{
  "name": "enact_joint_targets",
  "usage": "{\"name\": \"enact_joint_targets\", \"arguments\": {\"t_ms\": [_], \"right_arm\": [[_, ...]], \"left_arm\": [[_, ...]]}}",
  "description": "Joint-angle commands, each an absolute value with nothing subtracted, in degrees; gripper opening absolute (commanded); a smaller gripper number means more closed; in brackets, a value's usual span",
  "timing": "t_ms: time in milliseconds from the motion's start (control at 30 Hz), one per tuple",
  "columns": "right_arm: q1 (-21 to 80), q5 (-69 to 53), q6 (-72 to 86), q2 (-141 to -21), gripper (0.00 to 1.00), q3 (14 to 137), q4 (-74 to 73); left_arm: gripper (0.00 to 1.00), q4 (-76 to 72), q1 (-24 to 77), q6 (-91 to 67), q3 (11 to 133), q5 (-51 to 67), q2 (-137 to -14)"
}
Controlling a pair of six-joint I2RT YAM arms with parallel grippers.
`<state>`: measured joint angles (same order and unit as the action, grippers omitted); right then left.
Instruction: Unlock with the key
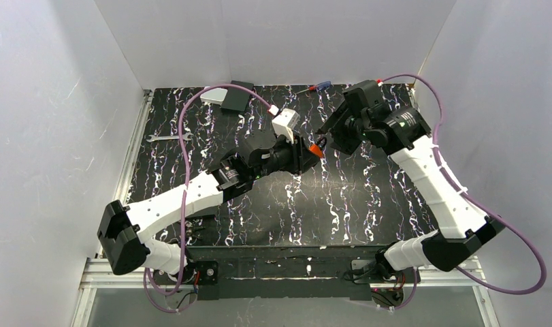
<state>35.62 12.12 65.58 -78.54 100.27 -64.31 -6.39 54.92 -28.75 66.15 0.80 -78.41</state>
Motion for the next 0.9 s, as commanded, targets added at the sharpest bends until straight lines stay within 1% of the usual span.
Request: {"name": "enact_joint_targets", "arguments": {"t_ms": [0,100,133,267,333,433,500,567,633,733,800,867], "right_arm": [[35.27,9.46,64.78,-80.12,0.64,99.7,-63.46],[35.24,7.97,64.61,-81.04,0.64,99.02,-63.68],[35.24,7.53,64.48,-81.22,0.61,98.43,-63.39],[35.24,6.26,64.13,-81.6,0.5,97.16,-62.4],[35.24,5.96,63.91,-81.97,0.4,96.96,-62.04],[35.18,5.68,63.5,-82.25,0.28,96.73,-61.52],[35.16,5.26,63.1,-82.35,0.24,96.53,-60.67],[35.16,4.43,62.46,-82.33,0.22,96.23,-58.93],[35.16,3.03,61.06,-81.9,0.17,95.36,-55.57],[35.11,1.69,58.17,-79.93,0.03,92.3,-49.23],[35.12,0.49,55.83,-77.3,0.01,88.36,-42.62],[35.16,-3.21,53.75,-73.64,0.01,81.41,-33.98]], "left_arm": [[0.0,-9.32,54.91,-27.86,67.18,2.45,-74.99],[0.0,-9.32,54.93,-27.8,67.49,2.65,-74.87],[0.0,-9.32,54.91,-27.78,67.67,2.77,-74.8],[0.0,-9.32,54.93,-27.77,68.08,3.05,-74.63],[0.0,-9.32,54.94,-27.72,68.05,3.23,-74.41],[0.0,-9.32,54.94,-28.07,67.92,3.5,-73.97],[0.0,-9.32,54.95,-28.48,67.66,3.71,-73.59],[0.0,-9.32,54.93,-29.36,67.29,3.79,-73.04],[0.0,-9.36,54.98,-31.05,66.87,3.45,-72.37],[0.0,-9.32,54.9,-34.27,65.98,2.55,-71.0],[0.0,-9.36,54.91,-37.15,64.8,1.18,-69.43],[0.0,-9.39,54.8,-41.14,62.94,-1.22,-68.08]]}}
